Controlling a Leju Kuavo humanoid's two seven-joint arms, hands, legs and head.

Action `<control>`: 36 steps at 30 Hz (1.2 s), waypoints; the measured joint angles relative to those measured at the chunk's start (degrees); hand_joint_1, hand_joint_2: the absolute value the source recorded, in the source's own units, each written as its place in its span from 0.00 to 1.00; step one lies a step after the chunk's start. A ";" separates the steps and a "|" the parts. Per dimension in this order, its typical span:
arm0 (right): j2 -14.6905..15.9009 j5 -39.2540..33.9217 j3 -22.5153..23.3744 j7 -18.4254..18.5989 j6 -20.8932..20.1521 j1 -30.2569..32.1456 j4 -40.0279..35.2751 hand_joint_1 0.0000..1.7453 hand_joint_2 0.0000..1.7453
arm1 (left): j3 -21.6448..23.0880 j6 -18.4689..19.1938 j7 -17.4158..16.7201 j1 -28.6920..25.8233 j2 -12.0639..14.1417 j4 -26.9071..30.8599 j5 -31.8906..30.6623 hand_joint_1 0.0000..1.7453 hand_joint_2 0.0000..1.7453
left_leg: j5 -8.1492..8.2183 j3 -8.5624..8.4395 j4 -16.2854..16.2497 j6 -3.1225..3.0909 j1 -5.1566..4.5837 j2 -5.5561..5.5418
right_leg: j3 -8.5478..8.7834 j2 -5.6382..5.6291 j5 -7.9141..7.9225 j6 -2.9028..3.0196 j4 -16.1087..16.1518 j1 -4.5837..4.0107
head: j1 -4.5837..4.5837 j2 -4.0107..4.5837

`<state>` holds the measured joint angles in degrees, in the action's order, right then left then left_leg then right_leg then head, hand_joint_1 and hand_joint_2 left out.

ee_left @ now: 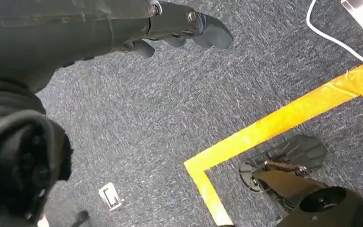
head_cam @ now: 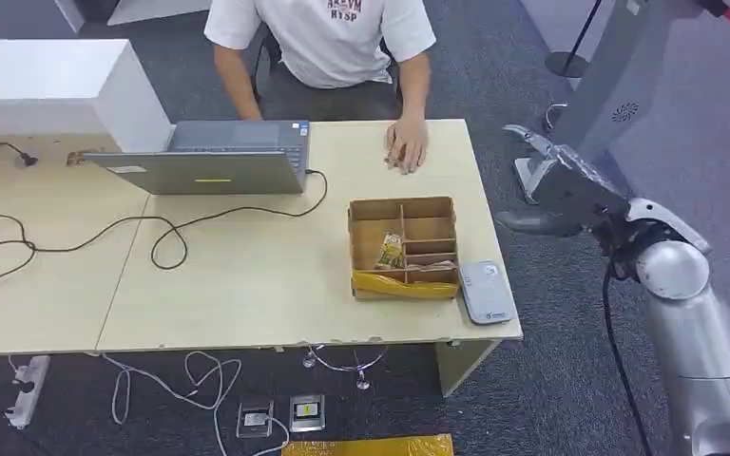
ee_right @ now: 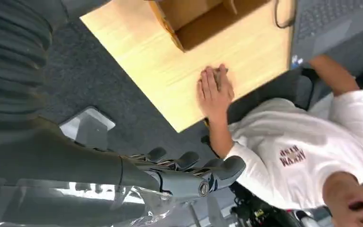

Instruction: Pass the card to the sensor for recognition and then transmit it.

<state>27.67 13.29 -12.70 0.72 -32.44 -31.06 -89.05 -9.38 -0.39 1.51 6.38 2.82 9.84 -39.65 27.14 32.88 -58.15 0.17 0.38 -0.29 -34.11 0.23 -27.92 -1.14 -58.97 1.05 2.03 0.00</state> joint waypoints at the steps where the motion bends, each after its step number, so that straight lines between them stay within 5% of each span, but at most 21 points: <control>1: 0.13 0.04 0.11 0.13 -0.13 0.47 -0.42 0.00 1.00 | 0.00 0.04 0.00 0.00 0.02 0.00 0.00 0.00 0.00 | 0.00 0.00 0.00 0.00 0.00 0.00 | 0.00 -0.01 0.00 0.00 0.00 0.00 | -0.02 0.00; 11: 1.38 1.91 0.33 1.70 -2.25 2.56 -3.28 0.00 1.00 | 0.00 0.52 -0.04 0.03 0.28 0.00 -0.04 0.00 0.00 | 0.00 0.00 0.00 0.00 0.01 0.00 | -0.01 -0.02 0.00 0.00 0.00 -0.01 | -0.02 0.00; 20: 2.10 22.34 -1.66 2.03 0.83 6.37 -3.76 0.00 1.00 | 0.00 1.49 -0.09 0.18 0.52 0.00 -1.73 0.00 0.00 | 0.00 0.03 0.01 0.00 0.00 0.00 | 0.00 0.00 0.00 0.00 0.00 0.00 | 0.00 0.00; 36: 1.00 30.22 -4.90 4.46 -1.01 10.24 -3.89 0.00 1.00 | 0.00 1.64 -0.28 0.33 0.50 0.00 -3.08 0.00 0.00 | 0.00 0.03 0.01 0.00 0.01 -0.01 | 0.00 0.03 -0.01 0.01 0.00 -0.01 | -0.02 0.00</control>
<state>28.68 43.51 -17.59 5.18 -33.44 -20.82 -92.94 -9.38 1.25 1.22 6.71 3.32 9.84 -42.73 27.14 32.91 -58.14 0.16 0.38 -0.30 -34.12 0.26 -27.93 -1.13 -58.97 1.05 2.01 0.00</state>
